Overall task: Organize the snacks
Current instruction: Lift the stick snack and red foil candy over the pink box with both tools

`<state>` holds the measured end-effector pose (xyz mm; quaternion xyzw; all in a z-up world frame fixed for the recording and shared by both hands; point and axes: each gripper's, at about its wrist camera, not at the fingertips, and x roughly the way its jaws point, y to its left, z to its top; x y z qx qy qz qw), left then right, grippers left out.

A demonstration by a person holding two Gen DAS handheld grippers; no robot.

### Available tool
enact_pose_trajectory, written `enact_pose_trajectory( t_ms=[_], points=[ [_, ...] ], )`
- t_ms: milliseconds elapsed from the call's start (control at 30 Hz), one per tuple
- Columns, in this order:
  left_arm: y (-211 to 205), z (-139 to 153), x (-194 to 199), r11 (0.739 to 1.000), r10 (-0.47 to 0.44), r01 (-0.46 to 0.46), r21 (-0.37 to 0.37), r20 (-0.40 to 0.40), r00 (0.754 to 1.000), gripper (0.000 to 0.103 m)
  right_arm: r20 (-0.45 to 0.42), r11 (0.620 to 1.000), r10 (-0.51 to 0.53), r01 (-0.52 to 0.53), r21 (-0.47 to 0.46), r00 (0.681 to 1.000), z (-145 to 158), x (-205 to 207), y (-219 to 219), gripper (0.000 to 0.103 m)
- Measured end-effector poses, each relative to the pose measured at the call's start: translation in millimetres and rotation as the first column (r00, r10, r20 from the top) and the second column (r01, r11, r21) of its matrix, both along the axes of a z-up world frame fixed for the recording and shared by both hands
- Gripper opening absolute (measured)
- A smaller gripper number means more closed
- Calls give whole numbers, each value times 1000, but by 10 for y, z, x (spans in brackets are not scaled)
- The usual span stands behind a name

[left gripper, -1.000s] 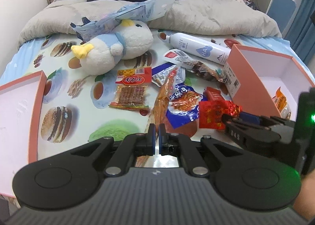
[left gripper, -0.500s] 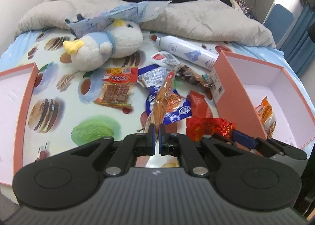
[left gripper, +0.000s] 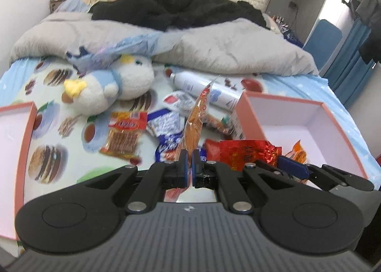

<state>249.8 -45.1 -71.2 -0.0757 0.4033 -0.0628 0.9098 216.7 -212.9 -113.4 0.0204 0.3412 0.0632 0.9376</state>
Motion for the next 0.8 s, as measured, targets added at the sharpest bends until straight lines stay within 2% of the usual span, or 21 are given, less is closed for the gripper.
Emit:
enact_pose_trajectory(
  t_ms=[433, 800],
  points=[
    [-412, 657, 169, 996, -94, 94, 8, 119, 988, 4, 120, 998, -63, 60, 30, 991, 651, 107, -443, 38],
    [-1008, 1017, 329, 977, -202, 210, -26, 183, 962, 4, 175, 987, -160, 160, 17, 972, 897, 78, -984, 38]
  ],
)
